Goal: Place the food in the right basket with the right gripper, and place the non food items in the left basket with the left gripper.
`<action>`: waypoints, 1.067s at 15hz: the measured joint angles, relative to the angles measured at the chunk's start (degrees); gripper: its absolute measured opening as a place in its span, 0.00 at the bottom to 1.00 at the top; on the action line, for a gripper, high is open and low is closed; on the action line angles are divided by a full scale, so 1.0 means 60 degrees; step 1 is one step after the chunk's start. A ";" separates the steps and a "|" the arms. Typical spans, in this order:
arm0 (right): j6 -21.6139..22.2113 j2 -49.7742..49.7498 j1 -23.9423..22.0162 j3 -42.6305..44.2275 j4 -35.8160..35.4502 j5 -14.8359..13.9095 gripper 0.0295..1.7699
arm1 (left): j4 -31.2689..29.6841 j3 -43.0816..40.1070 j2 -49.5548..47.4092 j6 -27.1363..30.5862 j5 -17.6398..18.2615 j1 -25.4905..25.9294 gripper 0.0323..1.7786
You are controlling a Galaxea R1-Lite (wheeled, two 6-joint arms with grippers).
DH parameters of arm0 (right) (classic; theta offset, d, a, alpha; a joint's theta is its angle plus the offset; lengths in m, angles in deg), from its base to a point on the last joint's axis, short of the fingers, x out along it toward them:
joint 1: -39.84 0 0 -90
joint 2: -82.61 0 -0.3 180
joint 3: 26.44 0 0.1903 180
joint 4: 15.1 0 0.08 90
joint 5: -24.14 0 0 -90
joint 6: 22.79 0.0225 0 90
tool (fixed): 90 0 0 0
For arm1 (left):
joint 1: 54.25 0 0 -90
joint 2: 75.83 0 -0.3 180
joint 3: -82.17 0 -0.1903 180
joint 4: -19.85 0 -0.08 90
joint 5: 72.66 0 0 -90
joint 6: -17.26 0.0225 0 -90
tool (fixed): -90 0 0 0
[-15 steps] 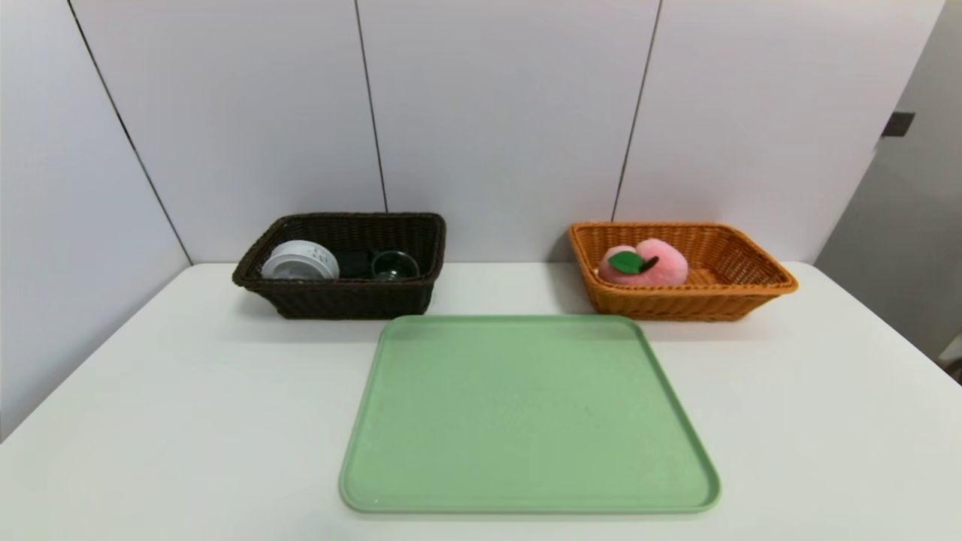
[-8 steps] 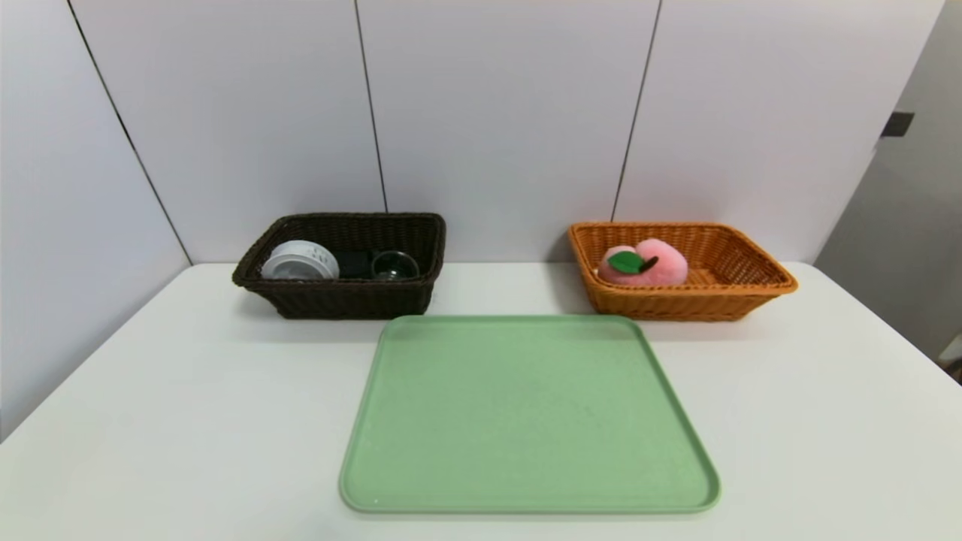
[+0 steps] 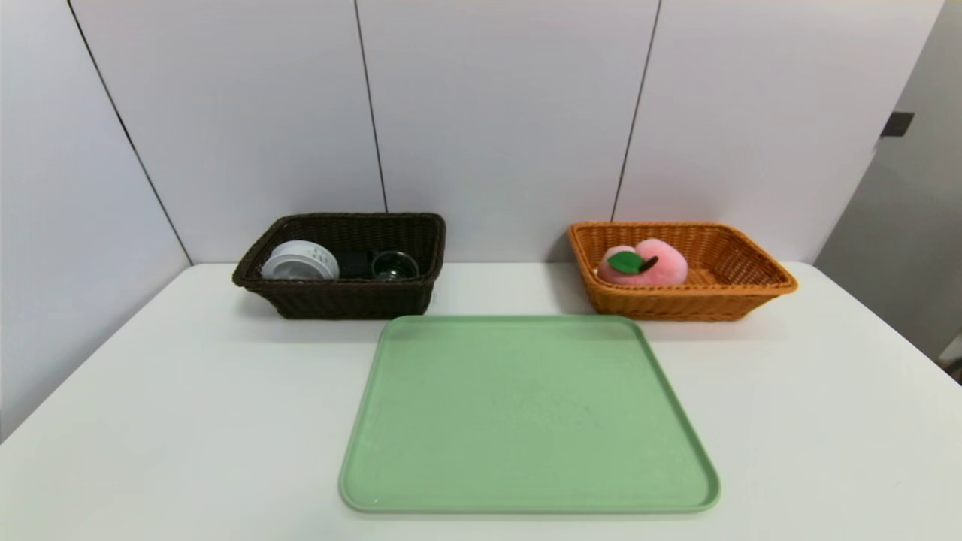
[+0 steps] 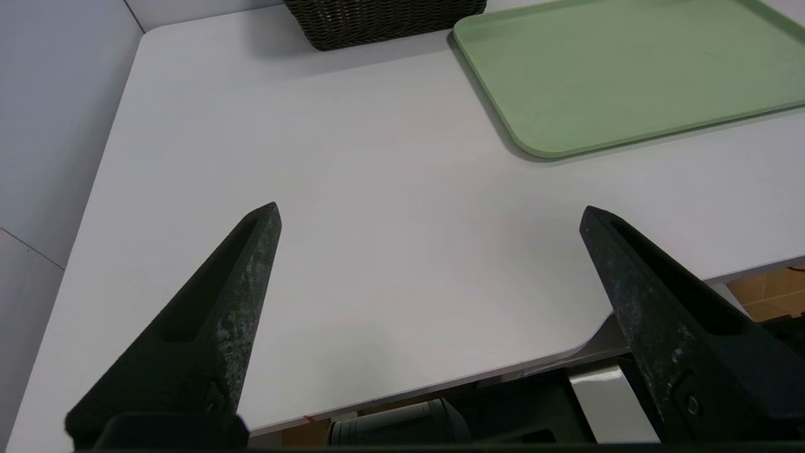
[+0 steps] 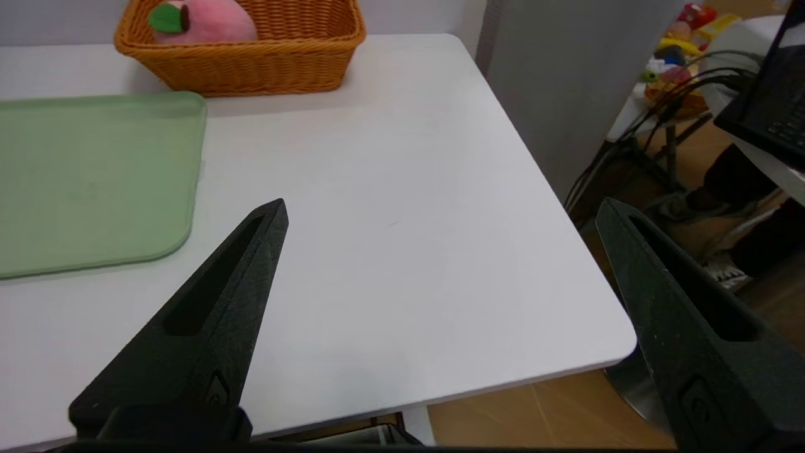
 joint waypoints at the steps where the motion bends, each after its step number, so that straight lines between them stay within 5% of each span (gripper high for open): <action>1: 0.0026 -0.0018 -0.0244 -0.0061 -0.0022 0.0189 0.96 | -0.0026 -0.0055 -0.0043 0.0016 0.0018 -0.0004 0.95; 9: -0.0358 -0.1154 0.0073 -0.0746 -0.0061 0.1002 0.96 | -0.0270 -0.1243 -0.0943 0.0035 0.0106 0.0041 0.95; 12: -0.0427 -0.1993 0.0087 -0.1573 -0.0868 0.1260 0.96 | -0.1652 -0.2005 -0.1231 -0.0020 0.0065 0.0059 0.95; 16: -0.0484 -0.2495 0.0087 -0.3493 -0.3529 0.1270 0.96 | -0.3936 -0.3610 -0.1321 0.0041 -0.0085 0.0061 0.95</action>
